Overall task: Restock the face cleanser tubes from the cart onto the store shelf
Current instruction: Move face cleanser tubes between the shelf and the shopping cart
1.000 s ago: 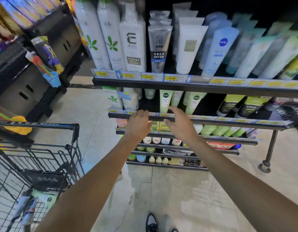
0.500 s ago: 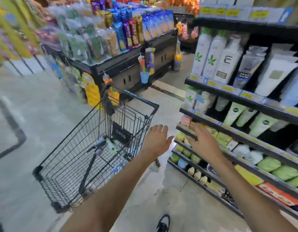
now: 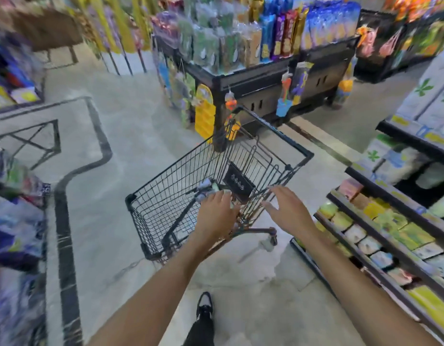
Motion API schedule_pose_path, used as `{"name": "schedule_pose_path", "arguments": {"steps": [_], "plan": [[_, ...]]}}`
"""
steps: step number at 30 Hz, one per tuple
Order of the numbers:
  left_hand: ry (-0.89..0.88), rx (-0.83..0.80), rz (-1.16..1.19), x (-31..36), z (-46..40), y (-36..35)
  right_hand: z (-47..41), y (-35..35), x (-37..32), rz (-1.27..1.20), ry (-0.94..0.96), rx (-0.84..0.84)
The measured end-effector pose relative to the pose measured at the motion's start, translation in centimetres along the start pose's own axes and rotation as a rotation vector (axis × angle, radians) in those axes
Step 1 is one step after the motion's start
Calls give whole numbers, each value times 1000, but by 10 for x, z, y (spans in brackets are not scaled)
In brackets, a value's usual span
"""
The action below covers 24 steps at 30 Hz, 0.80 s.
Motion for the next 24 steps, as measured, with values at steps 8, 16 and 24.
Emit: {"name": "schedule_pose_path", "arguments": {"steps": [8, 16, 24], "plan": [[107, -54, -10, -94, -82, -14, -111, -57, -28, -1, 0, -95], [149, -211, -61, -144, -170, -63, -201, -129, -1, -21, -151, -236], [198, -373, -76, -155, -243, -146, -261, -218, 70, -79, -264, -369]]}}
Point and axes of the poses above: each hand's wrist, its own z-axis away from the middle knuckle, its own y-axis out of the back of the hand, x = y × z, the point moved 10 cm from there along -z, towards the middle knuckle, and after that the axes turned 15 degrees about y, right-handed, at the moved point
